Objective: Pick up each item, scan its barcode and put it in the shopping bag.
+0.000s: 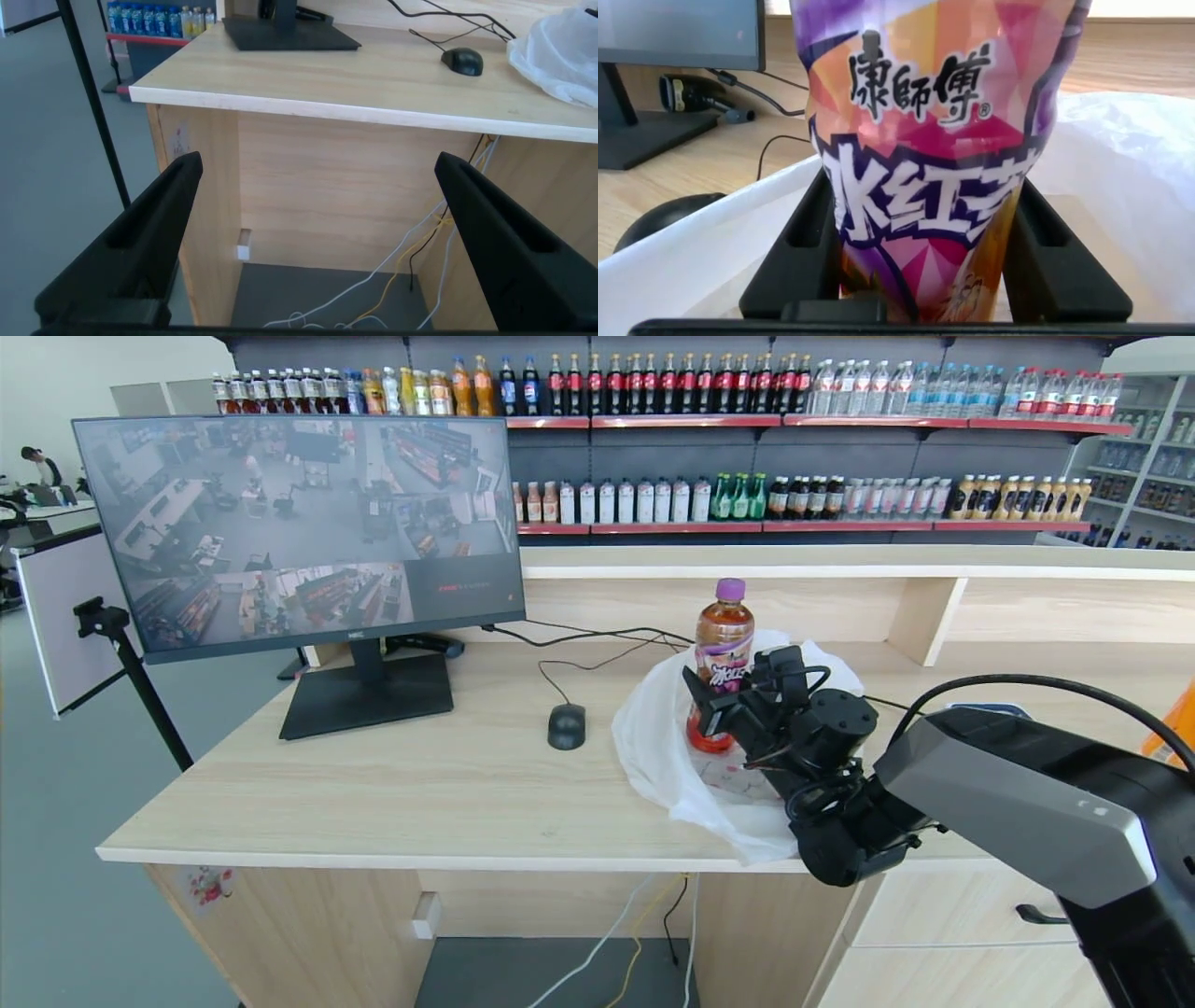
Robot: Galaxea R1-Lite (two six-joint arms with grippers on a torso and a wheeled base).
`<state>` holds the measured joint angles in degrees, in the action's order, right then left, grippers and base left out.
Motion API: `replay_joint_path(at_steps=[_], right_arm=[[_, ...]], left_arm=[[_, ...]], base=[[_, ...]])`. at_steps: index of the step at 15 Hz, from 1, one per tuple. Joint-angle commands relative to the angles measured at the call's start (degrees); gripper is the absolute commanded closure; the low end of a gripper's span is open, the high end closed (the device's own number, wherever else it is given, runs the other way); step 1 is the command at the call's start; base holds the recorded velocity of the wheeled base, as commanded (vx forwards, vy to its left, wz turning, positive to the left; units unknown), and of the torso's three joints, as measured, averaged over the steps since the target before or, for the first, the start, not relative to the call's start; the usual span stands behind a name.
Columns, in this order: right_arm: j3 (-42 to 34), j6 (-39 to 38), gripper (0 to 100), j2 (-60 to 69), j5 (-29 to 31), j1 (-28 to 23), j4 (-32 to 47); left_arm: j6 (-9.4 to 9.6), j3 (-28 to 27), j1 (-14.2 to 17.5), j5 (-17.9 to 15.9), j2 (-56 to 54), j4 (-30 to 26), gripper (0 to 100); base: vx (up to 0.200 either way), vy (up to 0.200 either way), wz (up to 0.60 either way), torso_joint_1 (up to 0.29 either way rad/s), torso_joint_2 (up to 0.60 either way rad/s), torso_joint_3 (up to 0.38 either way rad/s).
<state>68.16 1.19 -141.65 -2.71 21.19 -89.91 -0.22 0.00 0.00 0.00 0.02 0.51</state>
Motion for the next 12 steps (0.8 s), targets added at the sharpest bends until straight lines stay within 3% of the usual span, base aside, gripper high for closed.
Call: replay_joint_path(at_steps=[1, 2, 3, 12], right_arm=[[-0.04, 0.04, 100, -0.11, -0.02, -0.01, -0.09], [0.05, 0.04, 100, -0.03, -0.02, -0.01, -0.09], [-0.04, 0.04, 0, 0.15, -0.02, 0.08, -0.09], [-1.45, 0.56, 0, 5.42, -0.02, 0.35, -0.09]], left_arm=[[-0.04, 0.0, 0.09, 0.0, -0.02, 0.02, 0], [-0.04, 0.0, 0.09, 0.0, -0.02, 0.02, 0], [-0.04, 0.0, 0.0, 0.0, -0.02, -0.07, 0], [-0.04, 0.0, 0.0, 0.0, -0.02, -0.16, 0]], base=[[0.0, 0.0, 0.0, 0.0, 0.0, 0.0], [0.0, 0.0, 0.0, 0.0, 0.0, 0.0], [0.0, 0.0, 0.0, 0.0, 0.0, 0.0], [0.0, 0.0, 0.0, 0.0, 0.0, 0.0]])
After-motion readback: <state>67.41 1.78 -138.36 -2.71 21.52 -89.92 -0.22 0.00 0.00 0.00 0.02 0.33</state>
